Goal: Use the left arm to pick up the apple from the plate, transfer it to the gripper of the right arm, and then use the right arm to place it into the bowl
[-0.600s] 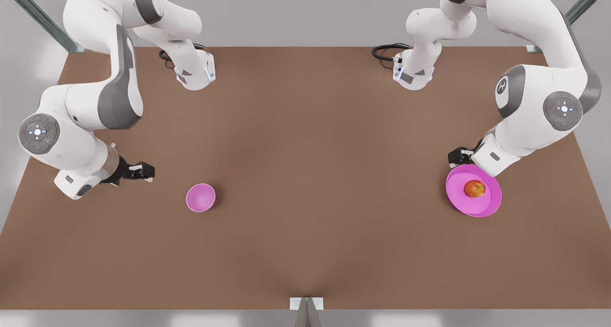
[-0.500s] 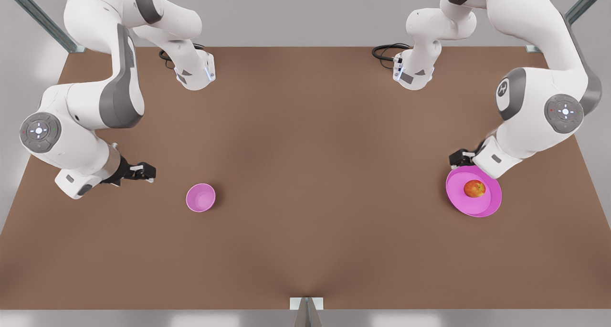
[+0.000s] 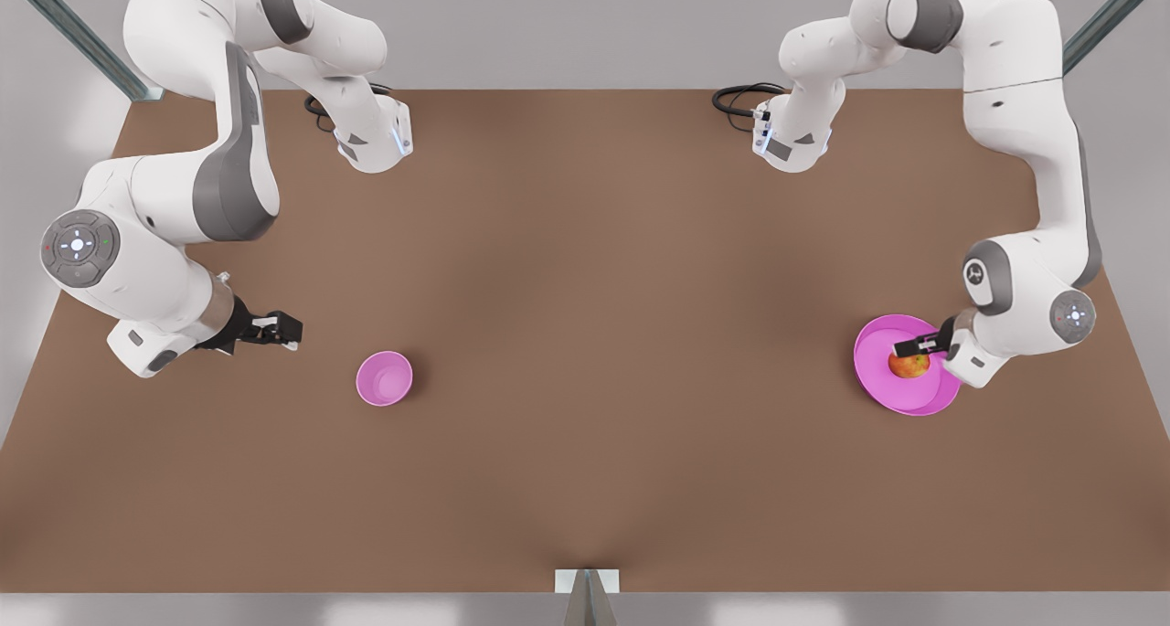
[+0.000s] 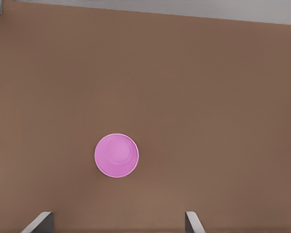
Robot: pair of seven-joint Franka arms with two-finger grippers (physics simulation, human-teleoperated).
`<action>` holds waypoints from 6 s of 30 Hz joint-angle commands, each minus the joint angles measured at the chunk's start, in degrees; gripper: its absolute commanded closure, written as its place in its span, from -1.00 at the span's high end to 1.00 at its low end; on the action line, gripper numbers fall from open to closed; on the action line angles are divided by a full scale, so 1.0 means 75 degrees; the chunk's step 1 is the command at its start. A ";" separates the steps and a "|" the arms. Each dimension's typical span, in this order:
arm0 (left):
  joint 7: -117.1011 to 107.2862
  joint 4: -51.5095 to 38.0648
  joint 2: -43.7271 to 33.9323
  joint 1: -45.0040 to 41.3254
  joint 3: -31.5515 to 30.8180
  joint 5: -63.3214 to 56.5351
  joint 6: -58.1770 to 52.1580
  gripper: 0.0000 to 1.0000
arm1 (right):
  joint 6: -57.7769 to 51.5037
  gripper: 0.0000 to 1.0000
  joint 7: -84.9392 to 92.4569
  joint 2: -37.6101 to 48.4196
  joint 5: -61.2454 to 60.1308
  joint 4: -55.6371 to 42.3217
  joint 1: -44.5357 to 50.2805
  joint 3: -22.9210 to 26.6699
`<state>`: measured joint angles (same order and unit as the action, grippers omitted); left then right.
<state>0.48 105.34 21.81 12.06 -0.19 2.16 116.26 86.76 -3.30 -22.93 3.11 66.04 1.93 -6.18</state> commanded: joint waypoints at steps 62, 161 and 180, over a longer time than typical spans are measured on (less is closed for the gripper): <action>0.5477 -0.2466 0.1814 -0.2979 -0.2247 0.6214 0.2088 0.59 | 0.3080 1.00 0.2514 -0.2099 -0.8113 0.0054 0.0328 -0.0371; 1.6682 -0.4987 0.4955 -0.3343 -0.4076 1.1548 0.2077 1.00 | 0.5659 0.46 0.7624 -0.2802 -1.3762 0.3113 0.0621 -0.2387; 0.8484 -0.5197 0.3270 -0.1702 -0.4076 0.3705 0.0310 1.00 | 0.4793 0.45 0.7741 -0.2591 -1.0072 0.3921 -0.1417 -0.2469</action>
<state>113.06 66.37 47.74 -1.56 -30.87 53.48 127.25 125.85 56.23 -42.40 -79.84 95.40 -7.97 -24.61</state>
